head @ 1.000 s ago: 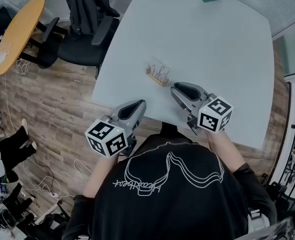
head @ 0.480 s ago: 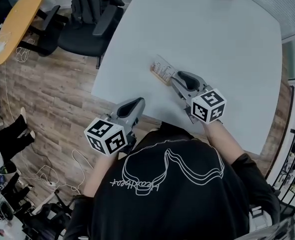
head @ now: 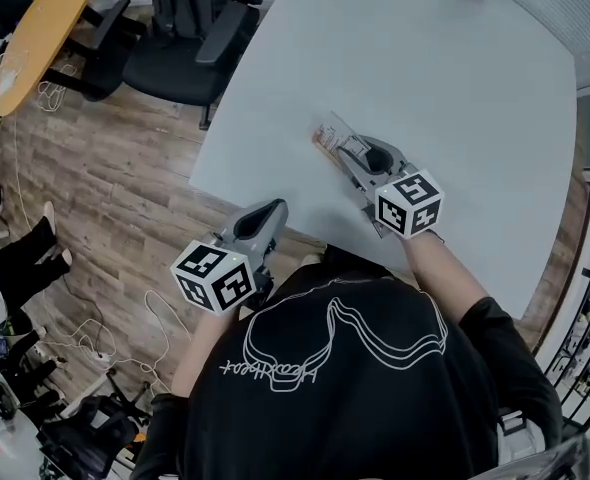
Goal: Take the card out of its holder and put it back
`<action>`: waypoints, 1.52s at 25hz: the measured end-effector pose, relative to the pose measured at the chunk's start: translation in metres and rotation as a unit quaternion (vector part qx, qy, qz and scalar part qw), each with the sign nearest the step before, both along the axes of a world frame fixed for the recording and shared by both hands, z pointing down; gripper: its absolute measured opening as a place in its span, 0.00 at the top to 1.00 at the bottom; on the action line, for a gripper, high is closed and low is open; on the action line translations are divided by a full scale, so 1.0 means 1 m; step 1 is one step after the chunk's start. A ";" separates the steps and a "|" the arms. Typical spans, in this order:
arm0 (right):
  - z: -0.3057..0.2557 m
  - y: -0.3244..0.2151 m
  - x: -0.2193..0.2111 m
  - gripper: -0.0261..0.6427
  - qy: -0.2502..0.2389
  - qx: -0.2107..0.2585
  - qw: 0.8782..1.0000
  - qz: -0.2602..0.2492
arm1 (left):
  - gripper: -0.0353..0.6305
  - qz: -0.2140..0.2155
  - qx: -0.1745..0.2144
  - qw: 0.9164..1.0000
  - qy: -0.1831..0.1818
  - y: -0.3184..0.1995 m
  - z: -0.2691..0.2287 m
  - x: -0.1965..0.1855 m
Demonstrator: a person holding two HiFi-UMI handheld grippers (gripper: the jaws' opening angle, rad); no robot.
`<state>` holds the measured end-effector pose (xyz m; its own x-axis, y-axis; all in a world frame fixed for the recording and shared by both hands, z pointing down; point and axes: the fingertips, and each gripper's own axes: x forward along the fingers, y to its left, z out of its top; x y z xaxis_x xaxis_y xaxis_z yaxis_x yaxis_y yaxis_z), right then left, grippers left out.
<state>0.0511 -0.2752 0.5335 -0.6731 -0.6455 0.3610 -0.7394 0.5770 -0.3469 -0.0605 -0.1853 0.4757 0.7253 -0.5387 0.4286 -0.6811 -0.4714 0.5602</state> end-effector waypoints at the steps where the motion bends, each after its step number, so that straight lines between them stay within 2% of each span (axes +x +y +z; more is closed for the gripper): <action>1: 0.002 -0.001 -0.001 0.77 0.002 0.001 1.000 -0.002 | 0.93 -0.002 -0.002 1.000 0.000 0.000 0.002 -0.001; 16: 0.012 -0.010 -0.007 0.88 0.022 0.013 1.000 0.007 | 0.93 -0.017 -0.035 0.999 0.001 0.003 0.023 -0.007; 27: 0.008 -0.006 -0.010 0.92 0.027 0.023 0.999 0.000 | 0.93 -0.026 -0.040 0.999 -0.003 0.007 0.023 -0.008; 38: 0.003 -0.004 -0.010 0.92 0.029 0.030 0.999 0.001 | 0.93 -0.023 -0.043 0.999 -0.006 0.014 0.021 -0.010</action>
<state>0.0409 -0.2794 0.5369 -0.6511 -0.6679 0.3607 -0.7582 0.5943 -0.2682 -0.0701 -0.1711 0.4967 0.6952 -0.5325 0.4828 -0.7077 -0.3896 0.5894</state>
